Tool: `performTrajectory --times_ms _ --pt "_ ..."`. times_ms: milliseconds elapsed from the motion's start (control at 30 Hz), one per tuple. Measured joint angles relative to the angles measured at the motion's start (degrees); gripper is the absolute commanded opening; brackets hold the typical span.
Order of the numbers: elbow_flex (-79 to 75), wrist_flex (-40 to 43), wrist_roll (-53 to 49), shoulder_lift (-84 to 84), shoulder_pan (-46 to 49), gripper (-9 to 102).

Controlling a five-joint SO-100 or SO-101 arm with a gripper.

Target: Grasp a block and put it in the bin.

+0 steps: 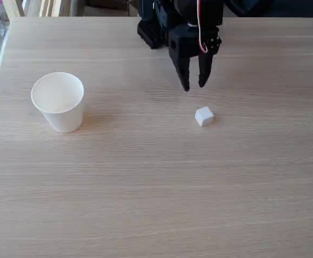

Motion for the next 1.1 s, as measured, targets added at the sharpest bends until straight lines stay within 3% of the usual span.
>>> performTrajectory --times_ms 433,1100 --pt "-1.9 -13.4 0.1 -13.9 0.1 21" --pt "-6.7 -17.8 -1.3 -23.4 1.4 21"
